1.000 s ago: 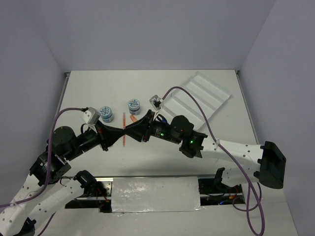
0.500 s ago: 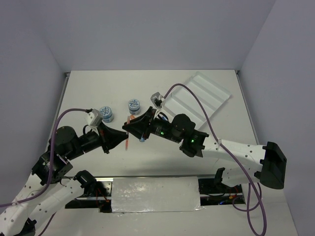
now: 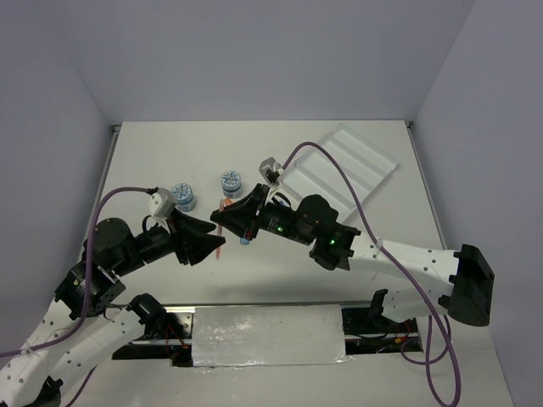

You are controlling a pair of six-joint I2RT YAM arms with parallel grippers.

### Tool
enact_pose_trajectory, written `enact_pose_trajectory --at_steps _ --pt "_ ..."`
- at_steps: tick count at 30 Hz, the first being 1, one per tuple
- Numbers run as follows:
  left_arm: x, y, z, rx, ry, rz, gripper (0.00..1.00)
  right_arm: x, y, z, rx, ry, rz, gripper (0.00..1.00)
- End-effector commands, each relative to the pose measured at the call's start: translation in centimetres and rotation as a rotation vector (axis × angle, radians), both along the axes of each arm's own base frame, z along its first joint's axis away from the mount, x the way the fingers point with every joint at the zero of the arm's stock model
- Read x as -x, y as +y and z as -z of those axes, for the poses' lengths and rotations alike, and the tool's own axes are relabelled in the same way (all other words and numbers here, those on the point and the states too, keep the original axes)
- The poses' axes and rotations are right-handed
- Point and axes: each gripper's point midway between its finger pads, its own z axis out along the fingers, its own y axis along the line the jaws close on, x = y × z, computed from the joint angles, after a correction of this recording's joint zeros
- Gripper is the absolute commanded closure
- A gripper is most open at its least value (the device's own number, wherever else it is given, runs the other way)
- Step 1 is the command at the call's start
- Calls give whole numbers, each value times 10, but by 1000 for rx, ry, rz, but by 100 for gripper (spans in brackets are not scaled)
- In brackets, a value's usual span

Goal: Sort the stationery into containers
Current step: Close the pen cap on the pen.

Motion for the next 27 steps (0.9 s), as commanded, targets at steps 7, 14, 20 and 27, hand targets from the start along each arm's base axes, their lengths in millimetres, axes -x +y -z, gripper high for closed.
enact_pose_trajectory --at_steps 7,14,20,27 --pt "-2 -17 -20 69 -51 69 68 16 -5 -29 -49 -93 -63 100" --pt "0 -24 -17 73 -47 111 95 24 -3 -30 -80 -76 -112 100" --pt "4 -18 -22 88 -70 98 100 28 -7 -32 -81 -65 -123 69" --pt "5 -16 -21 85 -70 93 100 26 -17 -32 -81 -64 -85 37"
